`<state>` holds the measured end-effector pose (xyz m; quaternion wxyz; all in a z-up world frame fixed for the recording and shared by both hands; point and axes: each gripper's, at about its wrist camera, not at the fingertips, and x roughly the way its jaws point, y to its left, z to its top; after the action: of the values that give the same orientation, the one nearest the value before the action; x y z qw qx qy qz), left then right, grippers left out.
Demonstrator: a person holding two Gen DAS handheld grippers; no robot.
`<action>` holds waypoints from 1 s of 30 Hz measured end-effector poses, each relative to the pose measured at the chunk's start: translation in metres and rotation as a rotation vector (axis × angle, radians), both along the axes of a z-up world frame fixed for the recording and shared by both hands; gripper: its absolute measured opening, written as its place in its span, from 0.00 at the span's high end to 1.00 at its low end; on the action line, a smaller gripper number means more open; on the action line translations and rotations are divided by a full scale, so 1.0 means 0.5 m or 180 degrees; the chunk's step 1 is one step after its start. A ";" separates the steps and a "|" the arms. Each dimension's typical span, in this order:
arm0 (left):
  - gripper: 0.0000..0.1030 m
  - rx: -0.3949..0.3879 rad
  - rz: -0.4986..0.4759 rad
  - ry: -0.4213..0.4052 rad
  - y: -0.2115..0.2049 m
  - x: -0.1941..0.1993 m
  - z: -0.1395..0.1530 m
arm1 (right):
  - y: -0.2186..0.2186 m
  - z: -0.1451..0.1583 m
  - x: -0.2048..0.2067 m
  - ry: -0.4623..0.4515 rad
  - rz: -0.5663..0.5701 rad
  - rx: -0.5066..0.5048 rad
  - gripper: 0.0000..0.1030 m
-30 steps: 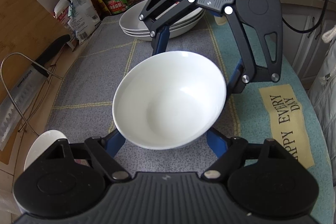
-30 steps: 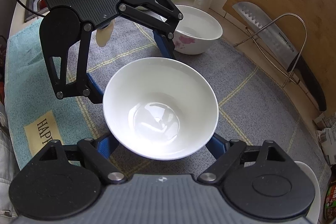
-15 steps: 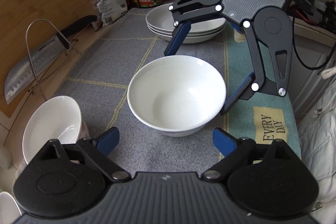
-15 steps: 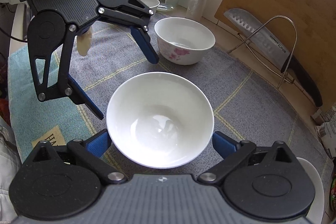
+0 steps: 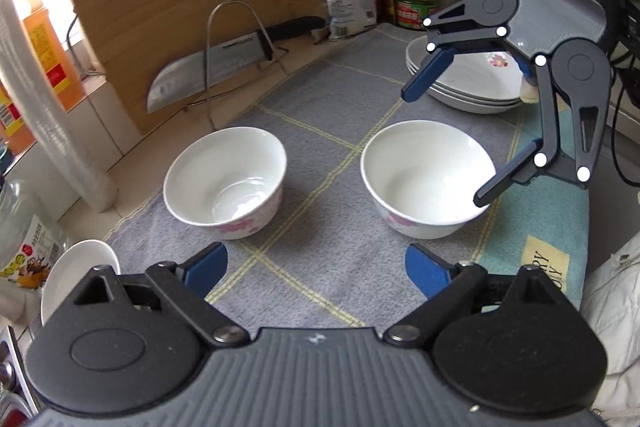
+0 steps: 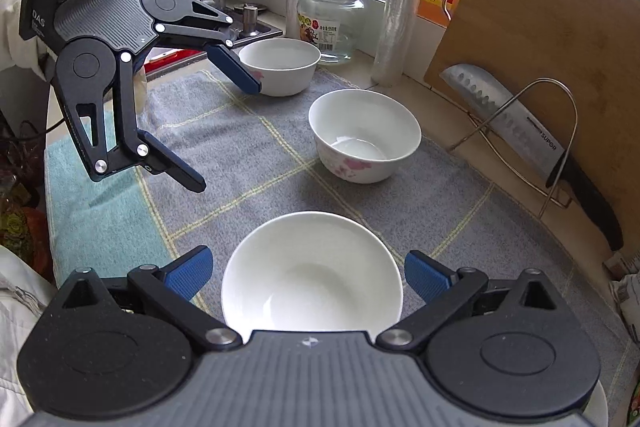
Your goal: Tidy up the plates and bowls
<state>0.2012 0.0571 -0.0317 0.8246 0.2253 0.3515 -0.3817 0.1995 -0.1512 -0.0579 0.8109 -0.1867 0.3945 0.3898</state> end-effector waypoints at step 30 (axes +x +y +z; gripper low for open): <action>0.07 0.0357 -0.0255 0.0120 0.020 0.227 -0.091 | 0.104 -0.086 0.251 0.0136 0.0358 -0.0471 0.00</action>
<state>0.3145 0.0672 -0.0774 0.7880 0.2778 0.3785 -0.3982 0.3252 -0.0992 -0.1010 0.7631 -0.2596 0.4284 0.4084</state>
